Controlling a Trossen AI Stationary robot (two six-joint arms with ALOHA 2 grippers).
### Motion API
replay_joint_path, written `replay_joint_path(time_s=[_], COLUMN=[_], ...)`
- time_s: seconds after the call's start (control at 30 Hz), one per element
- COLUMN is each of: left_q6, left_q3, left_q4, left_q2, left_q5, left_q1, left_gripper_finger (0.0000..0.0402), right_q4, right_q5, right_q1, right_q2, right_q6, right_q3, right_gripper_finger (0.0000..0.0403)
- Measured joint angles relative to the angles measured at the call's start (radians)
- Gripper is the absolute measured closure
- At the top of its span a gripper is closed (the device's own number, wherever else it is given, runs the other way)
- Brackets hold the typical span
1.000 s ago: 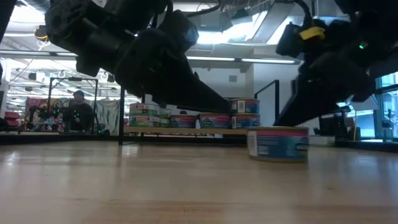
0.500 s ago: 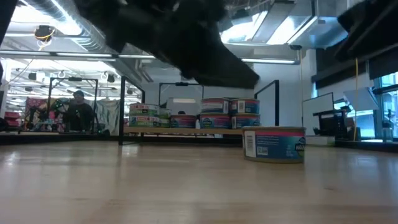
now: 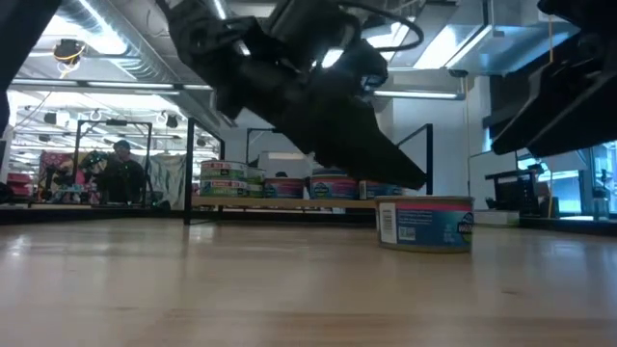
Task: Stack canned seafood by type on shelf
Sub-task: Stack the blue and pink tuna can on top of the blue and pink tuna can on the shelf
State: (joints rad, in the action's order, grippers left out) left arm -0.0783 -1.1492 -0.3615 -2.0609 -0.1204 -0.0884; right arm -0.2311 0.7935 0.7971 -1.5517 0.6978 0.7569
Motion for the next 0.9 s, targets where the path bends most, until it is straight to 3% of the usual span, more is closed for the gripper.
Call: replay_joint_path(time_s=[0.13, 0.3, 0.67, 0.9], left_q6=[-0.020, -0.055, -0.037, 0.028], left_q3=[0.001, 0.005, 0.000, 0.006], left_q4=[-0.047, -0.073, -0.135, -0.157], left_q2=[-0.025, -0.046, -0.112, -0.134], left_q5=[-0.001, -0.001, -0.024, -0.096], left_q1=[0.015, 0.031, 0.064, 0.104], left_gripper_finger=[0.0219, 0.0219, 0.0219, 0.0219], right_q4=[0.035, 0.111, 0.319, 0.298], right_q5=[0.028, 0.020, 0.007, 0.016], right_q1=[-0.005, -0.027, -0.093, -0.125], right_q2=[-0.035, -0.079, -0.197, -0.213], right_q6=[-0.007, -0.063, -0.430, -0.605], right_q3=[0.000, 0.000, 0.002, 0.002], right_gripper_finger=[0.0050, 0.0046, 0.0050, 0.0050])
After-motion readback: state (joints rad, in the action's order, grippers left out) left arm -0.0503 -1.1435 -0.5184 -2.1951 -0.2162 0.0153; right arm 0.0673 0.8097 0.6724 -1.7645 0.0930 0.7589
